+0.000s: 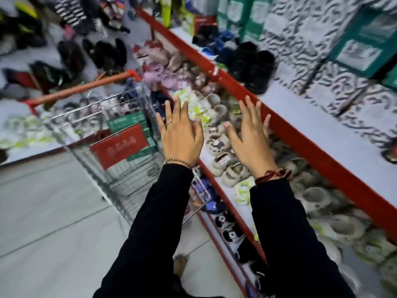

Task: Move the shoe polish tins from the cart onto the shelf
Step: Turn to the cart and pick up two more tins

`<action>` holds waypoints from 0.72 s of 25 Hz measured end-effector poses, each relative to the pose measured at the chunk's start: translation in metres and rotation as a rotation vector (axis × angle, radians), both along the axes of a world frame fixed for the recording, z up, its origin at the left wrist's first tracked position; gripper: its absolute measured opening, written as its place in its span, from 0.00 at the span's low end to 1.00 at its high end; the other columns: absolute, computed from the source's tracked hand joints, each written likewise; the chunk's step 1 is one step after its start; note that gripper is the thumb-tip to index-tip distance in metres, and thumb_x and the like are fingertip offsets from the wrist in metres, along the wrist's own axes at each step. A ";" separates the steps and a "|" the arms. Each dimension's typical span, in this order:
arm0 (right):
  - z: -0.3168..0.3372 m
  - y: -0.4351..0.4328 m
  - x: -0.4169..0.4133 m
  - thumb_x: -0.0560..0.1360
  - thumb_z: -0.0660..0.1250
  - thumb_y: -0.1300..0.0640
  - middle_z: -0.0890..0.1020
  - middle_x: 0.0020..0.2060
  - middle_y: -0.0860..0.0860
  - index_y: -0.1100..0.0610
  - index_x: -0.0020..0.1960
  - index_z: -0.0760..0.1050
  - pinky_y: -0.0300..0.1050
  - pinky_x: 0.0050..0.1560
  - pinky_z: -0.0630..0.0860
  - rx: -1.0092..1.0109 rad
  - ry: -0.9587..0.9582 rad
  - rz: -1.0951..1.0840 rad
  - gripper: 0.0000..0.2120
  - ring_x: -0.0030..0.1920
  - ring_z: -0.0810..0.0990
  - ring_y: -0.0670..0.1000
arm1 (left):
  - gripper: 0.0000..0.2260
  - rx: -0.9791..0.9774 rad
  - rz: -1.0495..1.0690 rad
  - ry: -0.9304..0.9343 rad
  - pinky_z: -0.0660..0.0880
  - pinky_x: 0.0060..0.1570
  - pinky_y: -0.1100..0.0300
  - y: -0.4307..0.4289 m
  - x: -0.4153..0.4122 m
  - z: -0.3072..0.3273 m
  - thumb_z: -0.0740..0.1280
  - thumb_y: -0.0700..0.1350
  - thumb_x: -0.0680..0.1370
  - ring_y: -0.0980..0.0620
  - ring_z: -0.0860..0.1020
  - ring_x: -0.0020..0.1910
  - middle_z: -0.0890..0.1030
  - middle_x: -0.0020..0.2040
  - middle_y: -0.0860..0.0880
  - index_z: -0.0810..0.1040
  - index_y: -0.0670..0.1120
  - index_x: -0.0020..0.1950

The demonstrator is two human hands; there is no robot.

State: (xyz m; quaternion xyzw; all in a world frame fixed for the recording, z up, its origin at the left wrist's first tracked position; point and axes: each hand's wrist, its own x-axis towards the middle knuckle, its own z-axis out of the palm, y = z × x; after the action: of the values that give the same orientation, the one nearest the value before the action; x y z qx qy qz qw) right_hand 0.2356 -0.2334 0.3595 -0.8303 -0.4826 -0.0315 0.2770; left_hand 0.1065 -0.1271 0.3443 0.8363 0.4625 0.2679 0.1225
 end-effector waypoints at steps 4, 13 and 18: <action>-0.069 0.057 -0.035 0.82 0.55 0.43 0.52 0.82 0.50 0.57 0.81 0.53 0.59 0.81 0.45 -0.153 0.112 0.118 0.32 0.82 0.49 0.53 | 0.28 -0.166 0.127 0.095 0.50 0.80 0.47 0.039 -0.059 -0.069 0.52 0.57 0.82 0.46 0.50 0.82 0.53 0.82 0.47 0.60 0.46 0.79; -0.309 0.128 -0.079 0.76 0.69 0.56 0.76 0.68 0.63 0.64 0.70 0.72 0.49 0.68 0.71 -0.781 0.620 0.157 0.25 0.69 0.75 0.61 | 0.25 -0.878 0.284 0.231 0.66 0.73 0.52 0.077 -0.123 -0.274 0.61 0.51 0.81 0.42 0.68 0.74 0.68 0.75 0.40 0.66 0.41 0.76; -0.408 0.129 -0.061 0.75 0.71 0.61 0.83 0.59 0.63 0.64 0.64 0.78 0.50 0.63 0.76 -0.896 0.828 -0.044 0.18 0.62 0.81 0.61 | 0.23 -1.180 0.377 0.461 0.71 0.66 0.50 0.072 -0.119 -0.372 0.64 0.50 0.80 0.39 0.73 0.69 0.73 0.70 0.39 0.69 0.41 0.72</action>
State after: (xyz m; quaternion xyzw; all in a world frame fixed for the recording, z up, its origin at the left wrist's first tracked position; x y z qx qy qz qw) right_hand 0.1747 -0.1040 -0.0486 -0.8190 -0.2837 0.4945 0.0646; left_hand -0.0123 -0.0549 -0.0273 0.5696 0.6845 -0.1994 0.4090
